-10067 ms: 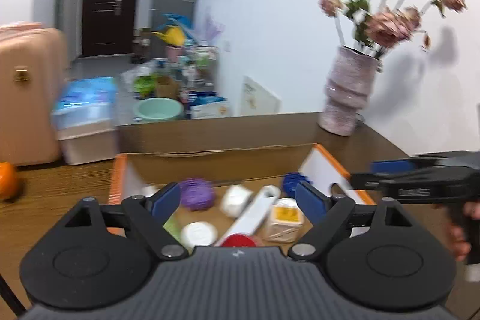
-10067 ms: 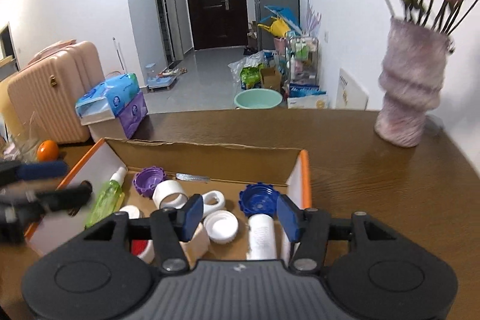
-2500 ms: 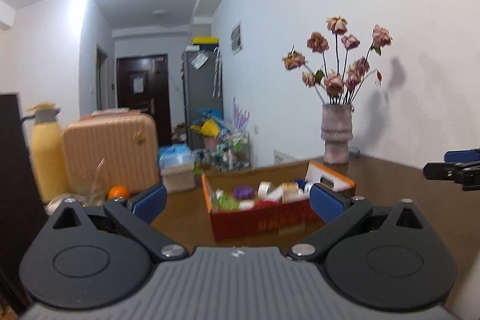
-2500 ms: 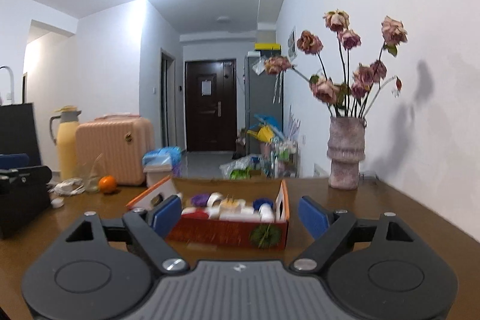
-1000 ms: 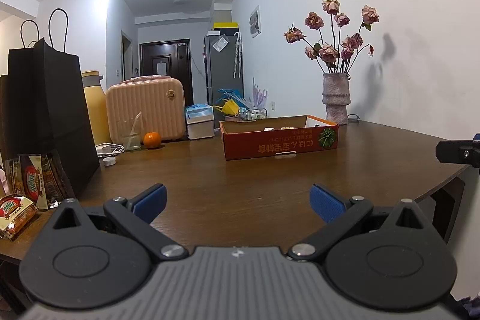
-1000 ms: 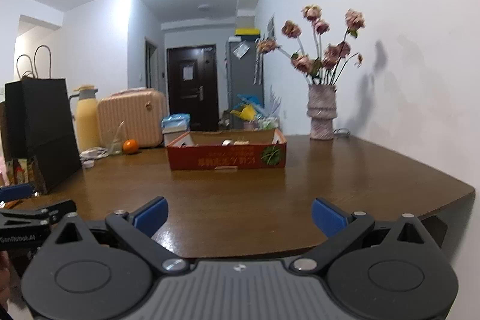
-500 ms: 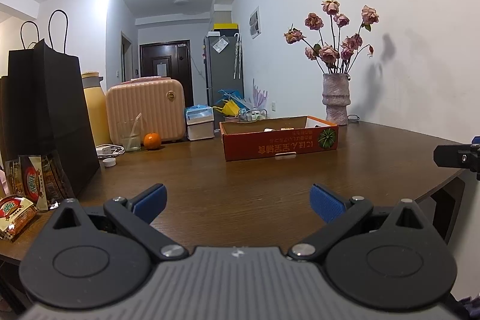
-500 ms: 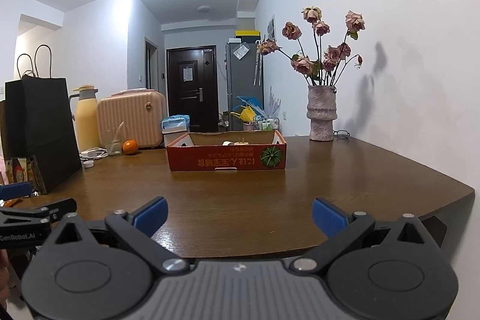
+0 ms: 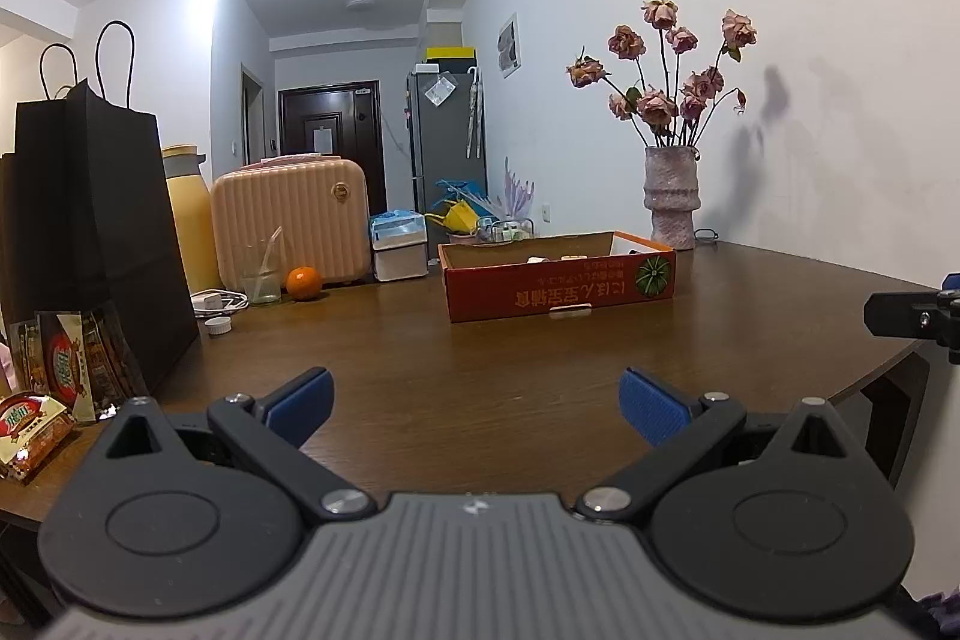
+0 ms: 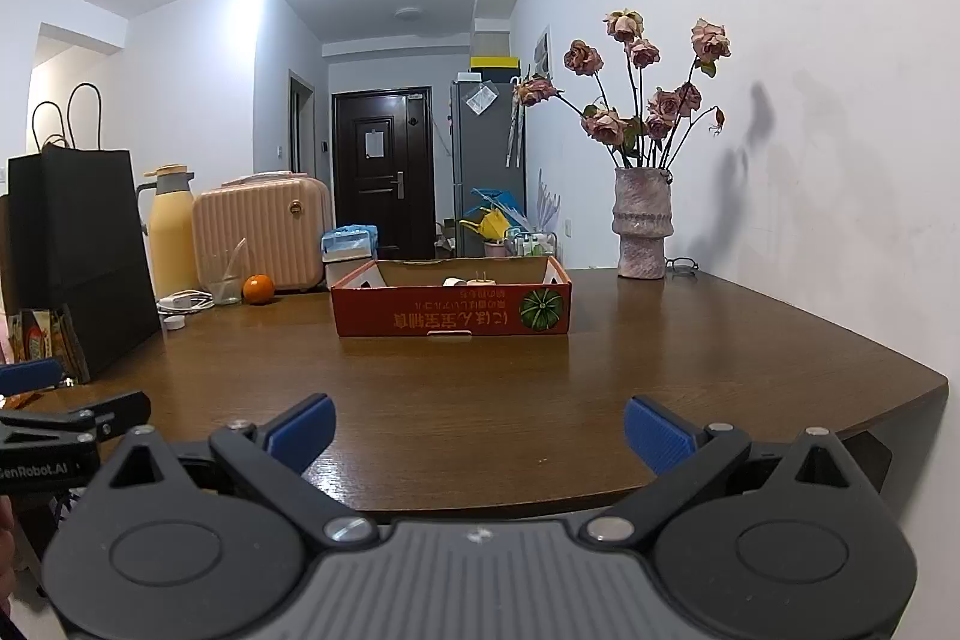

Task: Organize rigid objects

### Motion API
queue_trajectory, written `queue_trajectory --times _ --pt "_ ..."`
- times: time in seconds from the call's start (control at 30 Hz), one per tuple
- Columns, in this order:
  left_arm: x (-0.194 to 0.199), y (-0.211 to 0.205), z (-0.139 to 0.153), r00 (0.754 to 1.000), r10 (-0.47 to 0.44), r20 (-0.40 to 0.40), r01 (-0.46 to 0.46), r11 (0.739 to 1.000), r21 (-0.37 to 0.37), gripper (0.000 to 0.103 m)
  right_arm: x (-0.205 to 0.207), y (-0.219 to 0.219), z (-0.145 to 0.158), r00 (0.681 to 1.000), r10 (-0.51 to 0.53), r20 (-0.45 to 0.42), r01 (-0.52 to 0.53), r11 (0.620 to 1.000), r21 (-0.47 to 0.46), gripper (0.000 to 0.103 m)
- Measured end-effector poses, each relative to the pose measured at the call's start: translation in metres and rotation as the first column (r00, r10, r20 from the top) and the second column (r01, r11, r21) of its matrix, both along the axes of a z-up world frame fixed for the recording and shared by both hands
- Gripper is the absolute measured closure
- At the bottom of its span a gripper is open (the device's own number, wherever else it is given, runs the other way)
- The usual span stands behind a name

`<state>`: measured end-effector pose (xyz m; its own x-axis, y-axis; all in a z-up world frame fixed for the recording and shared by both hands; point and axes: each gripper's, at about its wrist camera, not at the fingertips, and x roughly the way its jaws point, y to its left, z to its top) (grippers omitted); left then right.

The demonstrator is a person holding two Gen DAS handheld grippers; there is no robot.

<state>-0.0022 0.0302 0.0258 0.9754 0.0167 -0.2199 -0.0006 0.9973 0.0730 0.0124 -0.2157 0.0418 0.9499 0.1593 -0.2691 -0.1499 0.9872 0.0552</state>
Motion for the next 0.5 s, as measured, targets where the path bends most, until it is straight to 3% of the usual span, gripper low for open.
queue_trajectory --times 0.5 --pt "0.0000 -0.0006 0.0013 1.000 -0.003 0.006 0.003 1.000 0.004 0.000 -0.0003 0.0028 -0.0038 1.000 0.013 -0.006 -0.013 1.000 -0.005 0.000"
